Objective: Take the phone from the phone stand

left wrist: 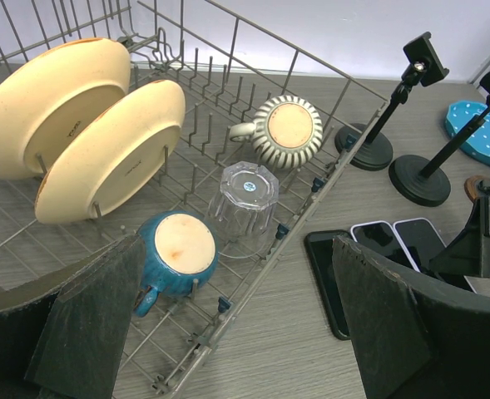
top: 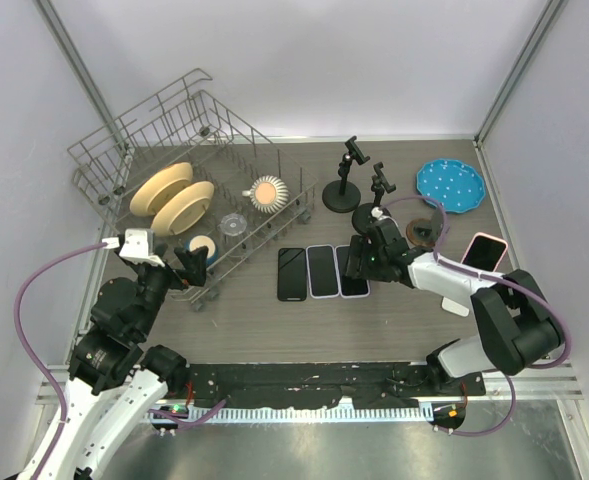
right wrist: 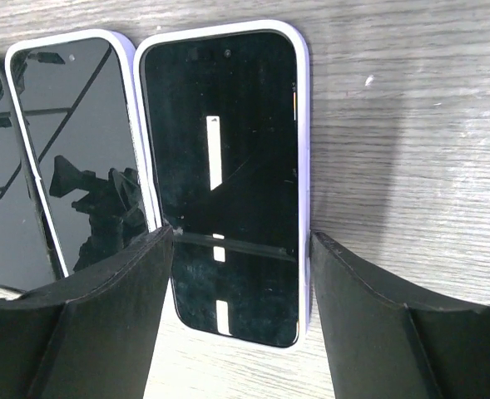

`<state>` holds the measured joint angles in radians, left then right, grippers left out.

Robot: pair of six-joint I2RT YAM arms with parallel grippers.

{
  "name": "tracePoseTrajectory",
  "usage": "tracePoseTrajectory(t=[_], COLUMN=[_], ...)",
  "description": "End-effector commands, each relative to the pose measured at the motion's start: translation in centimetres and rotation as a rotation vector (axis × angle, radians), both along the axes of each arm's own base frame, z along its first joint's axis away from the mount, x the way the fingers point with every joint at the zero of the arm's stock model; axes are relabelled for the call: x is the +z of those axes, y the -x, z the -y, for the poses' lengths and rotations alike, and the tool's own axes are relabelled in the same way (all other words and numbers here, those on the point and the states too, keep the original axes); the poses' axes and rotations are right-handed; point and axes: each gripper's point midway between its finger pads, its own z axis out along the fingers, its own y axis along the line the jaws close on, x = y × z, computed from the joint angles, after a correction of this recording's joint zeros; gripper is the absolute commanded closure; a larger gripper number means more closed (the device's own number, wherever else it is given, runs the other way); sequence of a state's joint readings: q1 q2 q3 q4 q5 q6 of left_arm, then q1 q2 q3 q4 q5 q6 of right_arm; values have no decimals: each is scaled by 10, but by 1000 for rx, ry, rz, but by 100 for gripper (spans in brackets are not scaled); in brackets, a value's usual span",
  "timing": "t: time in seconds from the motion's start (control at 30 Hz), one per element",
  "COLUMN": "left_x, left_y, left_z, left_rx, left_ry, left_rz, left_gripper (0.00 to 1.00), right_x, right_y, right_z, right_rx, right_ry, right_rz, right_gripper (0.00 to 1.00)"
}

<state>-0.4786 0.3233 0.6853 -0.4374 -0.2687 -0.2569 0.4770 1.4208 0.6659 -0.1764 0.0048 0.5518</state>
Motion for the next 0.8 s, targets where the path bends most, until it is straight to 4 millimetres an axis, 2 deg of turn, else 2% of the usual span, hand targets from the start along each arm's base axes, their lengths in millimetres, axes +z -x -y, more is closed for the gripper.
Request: tracePoseTrajectory(t=[0.0, 0.23, 0.33, 0.43, 0.57, 0.67, 0.77], left_x=[12, 12, 11, 11, 12, 12, 12], left_y=[-1, -1, -1, -1, -1, 0, 0], left_z=[2, 2, 2, 2, 2, 2, 2], left_rx=[-12, -11, -11, -12, -12, -11, -10], left_ry=[13, 15, 14, 13, 14, 16, 14], left_rz=[46, 45, 44, 44, 47, 47, 47], left_gripper=[1, 1, 1, 1, 1, 1, 1], right_x=[15, 25, 28, 30, 44, 53, 53], right_y=[-6, -2, -4, -8, -13, -13, -7], right_z=[-28, -49, -50, -40, -24, -16, -13], right_rx=[67, 109, 117, 92, 50, 42, 43], right_ry=[-90, -142, -127, -77, -8, 23, 28], right_rz=[34, 39, 47, 62, 113, 131, 108], right_gripper=[29, 29, 30, 29, 29, 29, 29])
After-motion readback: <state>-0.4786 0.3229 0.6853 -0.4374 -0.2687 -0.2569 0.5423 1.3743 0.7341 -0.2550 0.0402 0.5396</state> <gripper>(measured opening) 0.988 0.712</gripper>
